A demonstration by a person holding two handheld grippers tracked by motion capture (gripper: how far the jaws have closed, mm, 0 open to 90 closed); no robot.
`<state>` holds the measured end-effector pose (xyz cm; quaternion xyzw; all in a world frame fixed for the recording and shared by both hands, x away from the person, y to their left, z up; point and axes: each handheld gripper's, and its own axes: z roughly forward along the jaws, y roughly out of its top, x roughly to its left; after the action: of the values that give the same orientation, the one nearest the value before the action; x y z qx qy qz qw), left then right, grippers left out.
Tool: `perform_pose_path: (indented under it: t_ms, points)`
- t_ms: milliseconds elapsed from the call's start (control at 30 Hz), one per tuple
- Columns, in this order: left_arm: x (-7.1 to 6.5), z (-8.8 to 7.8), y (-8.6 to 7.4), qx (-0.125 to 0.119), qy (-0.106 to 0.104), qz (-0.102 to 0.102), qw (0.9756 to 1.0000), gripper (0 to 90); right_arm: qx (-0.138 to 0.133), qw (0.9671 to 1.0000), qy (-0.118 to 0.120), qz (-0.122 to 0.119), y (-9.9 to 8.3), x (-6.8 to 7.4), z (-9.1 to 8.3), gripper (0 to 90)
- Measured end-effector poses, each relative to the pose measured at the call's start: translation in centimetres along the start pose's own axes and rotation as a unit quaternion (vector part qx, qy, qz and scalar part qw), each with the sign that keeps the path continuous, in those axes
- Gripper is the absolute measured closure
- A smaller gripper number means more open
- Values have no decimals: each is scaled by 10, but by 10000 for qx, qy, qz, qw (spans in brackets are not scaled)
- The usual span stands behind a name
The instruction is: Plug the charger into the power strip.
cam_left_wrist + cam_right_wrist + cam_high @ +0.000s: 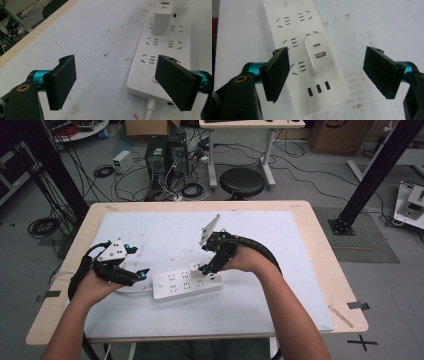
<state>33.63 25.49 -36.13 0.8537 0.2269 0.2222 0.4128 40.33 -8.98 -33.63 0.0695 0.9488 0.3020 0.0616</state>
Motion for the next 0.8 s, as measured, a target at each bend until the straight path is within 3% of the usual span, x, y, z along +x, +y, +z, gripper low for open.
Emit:
perform_pose_path:
  t_ms: [100, 133, 367, 800]
  points:
    - [1, 1, 0, -88, -56, 8, 9999, 174, -127, 9997, -98, 186, -8, 0, -7, 206]
    - [1, 1, 0, -145, -64, 6, 9999, 174, -389, 9982, -229, 387, -24, 0, -18, 205]
    - [5, 2, -4, -431, -160, -77, 9989, 174, -918, 9907, -523, 862, -61, 3, -34, 205]
    - [12, 3, -13, -538, -150, -206, 9982, 174, -1497, 9757, -815, 1375, -107, 8, -47, 205]
